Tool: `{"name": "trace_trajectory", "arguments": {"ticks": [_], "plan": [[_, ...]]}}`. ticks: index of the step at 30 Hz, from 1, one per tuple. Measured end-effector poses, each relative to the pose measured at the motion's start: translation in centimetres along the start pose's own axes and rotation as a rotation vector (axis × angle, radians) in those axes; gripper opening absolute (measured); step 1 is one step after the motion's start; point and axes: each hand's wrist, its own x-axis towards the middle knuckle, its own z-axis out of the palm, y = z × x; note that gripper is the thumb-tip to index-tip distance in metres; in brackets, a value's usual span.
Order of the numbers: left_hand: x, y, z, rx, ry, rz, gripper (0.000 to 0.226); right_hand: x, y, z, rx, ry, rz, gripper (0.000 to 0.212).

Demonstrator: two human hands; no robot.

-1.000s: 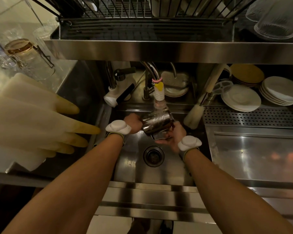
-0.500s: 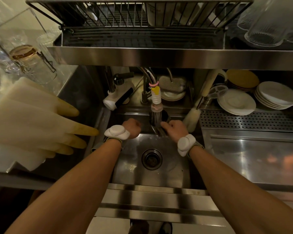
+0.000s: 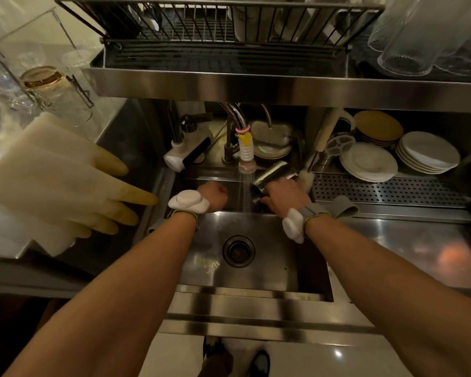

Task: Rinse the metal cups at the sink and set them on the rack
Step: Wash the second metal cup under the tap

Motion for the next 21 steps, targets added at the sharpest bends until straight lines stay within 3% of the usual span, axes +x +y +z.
{"name": "trace_trajectory", "arguments": {"ticks": [9,18,21], "plan": [[-1.4,0.0,0.2,-0.045,0.035,0.016,0.031,-1.1,-0.8,-1.4,-0.421,0.085,-0.054,0.022],[-2.1,0.4,-0.3,-0.044,0.007,0.035,0.025,-2.6,-1.1,-2.5,-0.603,0.170,-0.098,0.026],[-1.9,0.3,-0.4,-0.050,0.004,0.036,0.026,-2.6,-1.0,-2.6,-0.553,0.136,-0.065,0.025]]}}
